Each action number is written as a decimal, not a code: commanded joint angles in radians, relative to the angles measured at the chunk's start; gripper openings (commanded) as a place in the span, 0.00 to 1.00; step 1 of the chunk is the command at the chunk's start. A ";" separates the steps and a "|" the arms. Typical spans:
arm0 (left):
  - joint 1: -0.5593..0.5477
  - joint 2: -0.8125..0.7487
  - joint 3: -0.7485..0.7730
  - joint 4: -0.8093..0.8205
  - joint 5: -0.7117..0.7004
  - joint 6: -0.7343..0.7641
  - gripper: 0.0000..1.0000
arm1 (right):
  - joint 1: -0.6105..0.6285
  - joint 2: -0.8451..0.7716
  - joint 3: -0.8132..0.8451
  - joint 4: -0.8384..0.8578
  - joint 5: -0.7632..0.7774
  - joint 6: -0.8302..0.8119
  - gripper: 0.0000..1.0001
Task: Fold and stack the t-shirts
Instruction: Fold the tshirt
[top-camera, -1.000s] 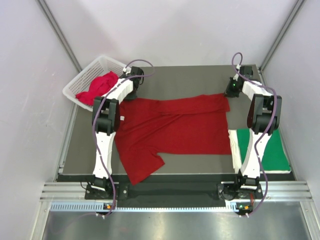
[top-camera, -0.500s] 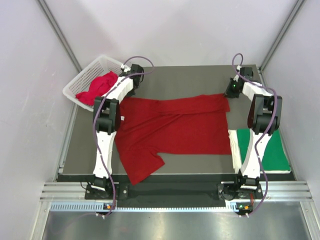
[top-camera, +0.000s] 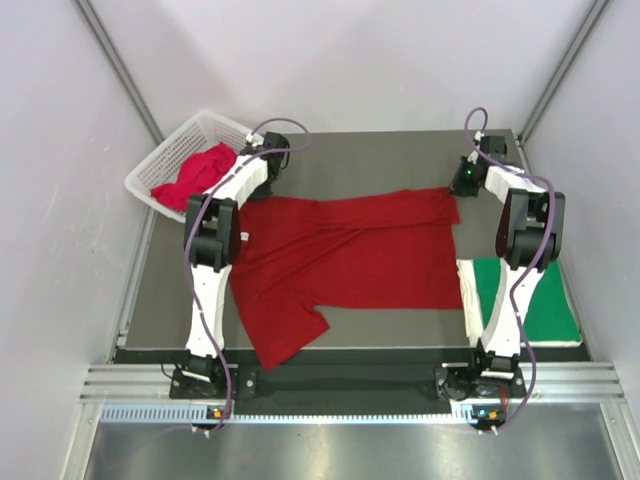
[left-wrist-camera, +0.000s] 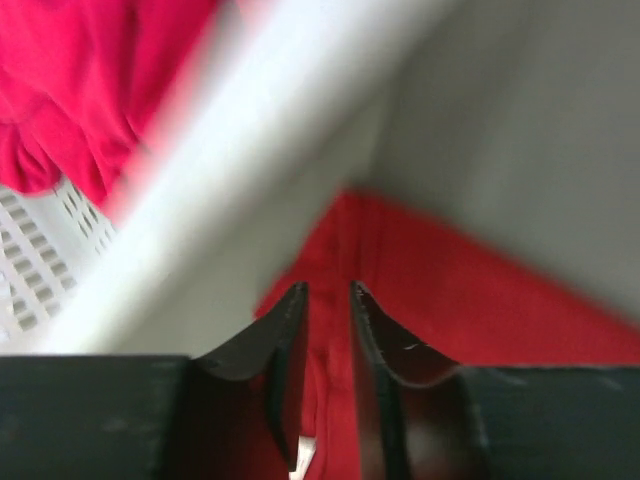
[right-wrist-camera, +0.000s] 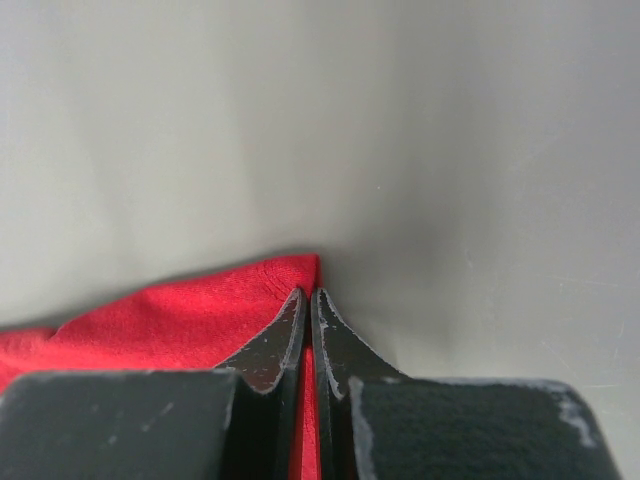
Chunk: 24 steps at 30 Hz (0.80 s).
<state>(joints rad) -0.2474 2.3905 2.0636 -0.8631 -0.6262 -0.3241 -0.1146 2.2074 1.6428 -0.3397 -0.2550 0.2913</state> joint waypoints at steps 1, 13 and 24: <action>-0.058 -0.178 -0.081 0.018 0.094 0.087 0.29 | -0.017 -0.051 -0.012 0.010 0.010 0.005 0.00; 0.023 -0.565 -0.529 0.070 0.421 0.007 0.38 | -0.011 -0.164 0.014 -0.120 0.034 0.014 0.42; 0.240 -0.792 -0.956 0.280 0.749 -0.118 0.46 | 0.387 -0.289 -0.023 0.014 -0.106 -0.145 0.47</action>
<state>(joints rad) 0.0074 1.6783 1.1576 -0.6926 0.0063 -0.4187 0.1314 1.9575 1.6360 -0.4175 -0.2443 0.2359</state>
